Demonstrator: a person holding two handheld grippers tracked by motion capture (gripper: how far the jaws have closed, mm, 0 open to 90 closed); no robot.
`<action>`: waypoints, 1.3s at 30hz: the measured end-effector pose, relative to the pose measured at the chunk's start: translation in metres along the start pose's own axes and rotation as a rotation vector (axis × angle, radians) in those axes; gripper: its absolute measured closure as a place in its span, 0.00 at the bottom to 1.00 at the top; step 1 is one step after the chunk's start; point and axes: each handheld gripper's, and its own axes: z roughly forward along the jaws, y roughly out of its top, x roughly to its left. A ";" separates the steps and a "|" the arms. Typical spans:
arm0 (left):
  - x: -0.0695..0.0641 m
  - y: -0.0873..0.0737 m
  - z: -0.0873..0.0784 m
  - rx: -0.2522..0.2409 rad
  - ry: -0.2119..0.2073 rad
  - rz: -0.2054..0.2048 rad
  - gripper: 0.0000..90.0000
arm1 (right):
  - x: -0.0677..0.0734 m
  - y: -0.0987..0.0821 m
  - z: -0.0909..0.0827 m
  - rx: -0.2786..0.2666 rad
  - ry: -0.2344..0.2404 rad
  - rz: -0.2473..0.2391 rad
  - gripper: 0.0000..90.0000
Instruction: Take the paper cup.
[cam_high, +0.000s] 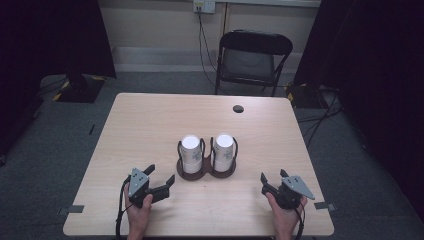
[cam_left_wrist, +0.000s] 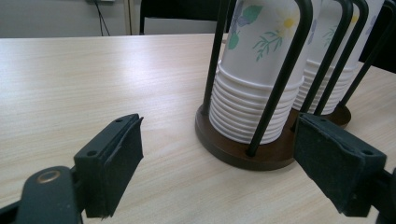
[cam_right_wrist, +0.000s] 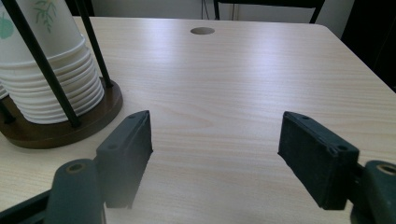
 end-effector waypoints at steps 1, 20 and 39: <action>0.000 0.000 0.000 -0.003 0.000 -0.008 0.18 | 0.000 0.000 0.000 -0.001 -0.005 0.007 0.26; 0.001 0.000 -0.001 -0.008 -0.001 -0.017 0.18 | 0.002 -0.001 -0.004 -0.029 0.018 0.006 0.31; 0.001 0.000 -0.001 -0.002 -0.001 -0.018 0.18 | 0.032 0.023 0.004 -0.035 0.199 0.008 0.28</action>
